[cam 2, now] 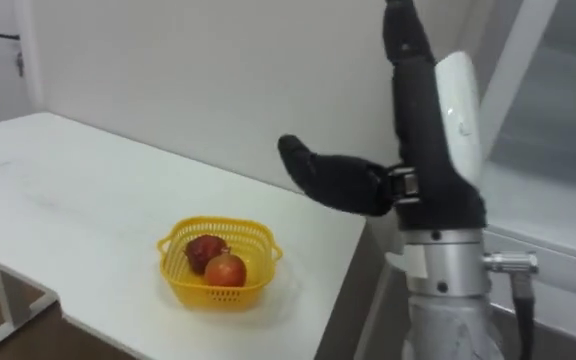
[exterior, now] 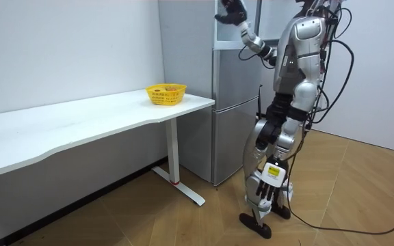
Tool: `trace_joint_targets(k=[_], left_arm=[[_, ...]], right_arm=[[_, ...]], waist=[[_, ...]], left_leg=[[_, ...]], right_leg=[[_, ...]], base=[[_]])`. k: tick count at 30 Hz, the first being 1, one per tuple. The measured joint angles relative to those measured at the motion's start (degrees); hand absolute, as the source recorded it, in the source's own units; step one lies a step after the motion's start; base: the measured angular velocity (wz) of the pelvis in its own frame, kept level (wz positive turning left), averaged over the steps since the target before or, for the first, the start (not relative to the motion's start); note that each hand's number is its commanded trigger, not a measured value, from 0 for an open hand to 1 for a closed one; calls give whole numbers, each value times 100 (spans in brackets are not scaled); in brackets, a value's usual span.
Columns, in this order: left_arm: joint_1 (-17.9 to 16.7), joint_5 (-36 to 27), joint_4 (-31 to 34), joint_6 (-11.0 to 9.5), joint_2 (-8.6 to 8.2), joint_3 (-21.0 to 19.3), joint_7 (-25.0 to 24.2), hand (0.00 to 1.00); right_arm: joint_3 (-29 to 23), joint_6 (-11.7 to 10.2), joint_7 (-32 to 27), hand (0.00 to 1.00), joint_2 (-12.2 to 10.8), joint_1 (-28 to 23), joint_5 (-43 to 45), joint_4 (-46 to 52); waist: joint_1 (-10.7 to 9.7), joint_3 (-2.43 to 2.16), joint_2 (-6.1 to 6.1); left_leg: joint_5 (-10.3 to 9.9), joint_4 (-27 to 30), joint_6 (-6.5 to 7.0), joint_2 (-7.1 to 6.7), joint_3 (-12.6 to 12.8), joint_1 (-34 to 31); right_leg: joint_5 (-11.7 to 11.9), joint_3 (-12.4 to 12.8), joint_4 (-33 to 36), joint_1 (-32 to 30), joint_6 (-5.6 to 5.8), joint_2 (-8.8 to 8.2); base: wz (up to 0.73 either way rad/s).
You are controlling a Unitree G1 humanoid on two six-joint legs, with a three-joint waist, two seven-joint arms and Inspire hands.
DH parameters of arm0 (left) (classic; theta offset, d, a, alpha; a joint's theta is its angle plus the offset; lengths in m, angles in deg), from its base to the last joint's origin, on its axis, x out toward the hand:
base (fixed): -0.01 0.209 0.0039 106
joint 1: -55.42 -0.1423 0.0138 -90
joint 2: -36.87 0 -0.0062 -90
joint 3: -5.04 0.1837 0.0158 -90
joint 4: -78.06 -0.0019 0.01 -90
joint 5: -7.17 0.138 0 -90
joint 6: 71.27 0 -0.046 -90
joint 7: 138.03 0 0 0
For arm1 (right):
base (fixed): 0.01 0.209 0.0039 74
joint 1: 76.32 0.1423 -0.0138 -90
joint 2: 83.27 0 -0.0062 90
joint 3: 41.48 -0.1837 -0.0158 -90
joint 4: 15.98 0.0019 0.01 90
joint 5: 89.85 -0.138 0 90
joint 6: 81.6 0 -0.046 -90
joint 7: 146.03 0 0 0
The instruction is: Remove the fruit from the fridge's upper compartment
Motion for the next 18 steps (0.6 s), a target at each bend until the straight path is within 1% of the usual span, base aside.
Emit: trace_joint_targets(k=[1,2,4,5,7,8,9,10,12,16,18], left_arm=[[28,3,-100,-72,-7,0,-5,0],[31,3,-123,-93,-9,-1,-5,0],[48,4,-294,-251,-12,-81,4,0],[40,4,-329,-270,-17,-120,11,0],[-14,-1,-351,-286,-51,-162,10,0],[-19,-4,-359,-293,-58,-171,11,0],[-31,-19,-383,-312,-61,-215,10,0],[-31,-17,-426,-316,-53,-222,14,0],[-45,7,-436,-316,-51,-228,23,0],[-28,63,-489,-317,-102,-235,55,0],[-52,66,-491,-315,-152,-246,75,0]], right_arm=[[-148,-97,-131,0,-1,-2,190,178],[-241,-161,-199,0,-2,-1,241,266],[-669,-457,-469,0,-2,-54,236,599],[-765,-513,-561,0,-2,-97,236,678],[-1057,-709,-881,0,-3,-228,252,936],[-1112,-761,-943,0,-1,-236,252,946],[-1199,-860,-1051,0,-1,-287,255,952],[-1266,-905,-1115,0,0,-364,257,947],[-1359,-918,-1152,0,-1,-539,253,927],[-1376,-933,-1171,0,-4,-935,232,901],[-1380,-929,-1086,0,-20,-1328,174,894]], waist=[[-100,-13,10],[-131,-18,15],[-254,-39,57],[-273,-44,68],[-353,-91,165],[-382,-94,189],[-444,-100,221],[-480,-101,236],[-519,-99,238],[-532,-95,233],[-523,-89,236]], left_leg=[[-8,0,3,10,32,16],[-13,0,3,11,48,18],[-29,-8,9,15,75,61],[-31,-27,12,20,75,95],[-44,-70,33,23,110,166],[-42,-92,36,19,113,187],[-38,-120,41,15,113,232],[-36,-150,39,15,116,294],[-24,-221,34,19,125,417],[-5,-337,24,41,170,576],[-6,-375,21,65,247,608]], right_leg=[[0,5,4,1,0,1],[1,1,3,4,0,2],[4,-10,-1,80,-4,-1],[4,-14,-3,100,-3,-10],[3,-14,-3,111,0,-33],[5,-12,-3,122,3,-40],[5,-12,-3,184,7,-48],[3,-11,-6,201,9,-50],[2,-8,-11,283,12,-54],[-4,3,-15,373,21,-57],[-5,22,-24,364,21,-54]], base=[[-17],[-12],[-7],[-3],[-8],[-5],[0],[0],[-4],[-7],[-16]])
